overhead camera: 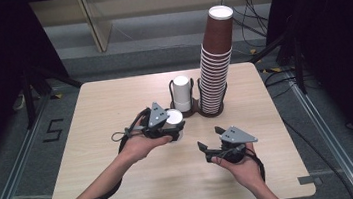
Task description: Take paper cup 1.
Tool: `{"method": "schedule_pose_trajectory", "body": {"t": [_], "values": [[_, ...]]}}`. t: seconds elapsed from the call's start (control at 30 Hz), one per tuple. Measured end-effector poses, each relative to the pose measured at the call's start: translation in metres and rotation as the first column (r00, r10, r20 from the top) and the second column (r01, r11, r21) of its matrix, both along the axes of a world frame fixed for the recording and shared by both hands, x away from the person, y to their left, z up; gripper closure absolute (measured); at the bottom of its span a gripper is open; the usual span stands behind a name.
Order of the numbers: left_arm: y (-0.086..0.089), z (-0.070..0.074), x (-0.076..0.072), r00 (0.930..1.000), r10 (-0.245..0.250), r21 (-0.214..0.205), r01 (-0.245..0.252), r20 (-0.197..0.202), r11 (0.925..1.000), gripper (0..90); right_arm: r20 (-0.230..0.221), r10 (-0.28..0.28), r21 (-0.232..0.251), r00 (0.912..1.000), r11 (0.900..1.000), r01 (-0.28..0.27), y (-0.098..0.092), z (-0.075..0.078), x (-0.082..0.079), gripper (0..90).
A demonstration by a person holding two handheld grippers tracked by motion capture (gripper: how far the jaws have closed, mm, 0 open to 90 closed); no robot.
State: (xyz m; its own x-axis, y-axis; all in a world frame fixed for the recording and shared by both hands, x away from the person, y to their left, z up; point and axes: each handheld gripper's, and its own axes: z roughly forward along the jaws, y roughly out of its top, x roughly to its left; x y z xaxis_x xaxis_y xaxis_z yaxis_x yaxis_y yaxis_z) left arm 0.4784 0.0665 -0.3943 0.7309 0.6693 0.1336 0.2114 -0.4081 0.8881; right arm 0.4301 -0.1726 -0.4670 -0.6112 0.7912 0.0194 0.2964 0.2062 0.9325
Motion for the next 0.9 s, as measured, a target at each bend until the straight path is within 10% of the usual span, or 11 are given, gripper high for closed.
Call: {"method": "schedule_pose_trajectory", "body": {"t": [0.23,0.53,0.9], "values": [[-0.018,-0.006,0.001,0.9990,-0.030,0.010,0.031,-0.032,0.9995,33.6,0.026,0.044,0.032,0.9987,0.9985,-0.044,0.020,0.005,0.003,18.9],[-0.036,-0.008,-0.002,0.9976,-0.059,-0.007,0.059,-0.035,0.9982,33.6,-0.048,0.030,0.069,0.9984,0.9972,-0.027,0.030,0.004,0.010,15.1],[-0.049,-0.006,-0.007,0.9958,-0.088,-0.025,0.087,-0.026,0.9959,33.6,-0.001,0.012,0.064,0.9999,0.9979,-0.012,0.033,0.000,0.017,18.4]]}}
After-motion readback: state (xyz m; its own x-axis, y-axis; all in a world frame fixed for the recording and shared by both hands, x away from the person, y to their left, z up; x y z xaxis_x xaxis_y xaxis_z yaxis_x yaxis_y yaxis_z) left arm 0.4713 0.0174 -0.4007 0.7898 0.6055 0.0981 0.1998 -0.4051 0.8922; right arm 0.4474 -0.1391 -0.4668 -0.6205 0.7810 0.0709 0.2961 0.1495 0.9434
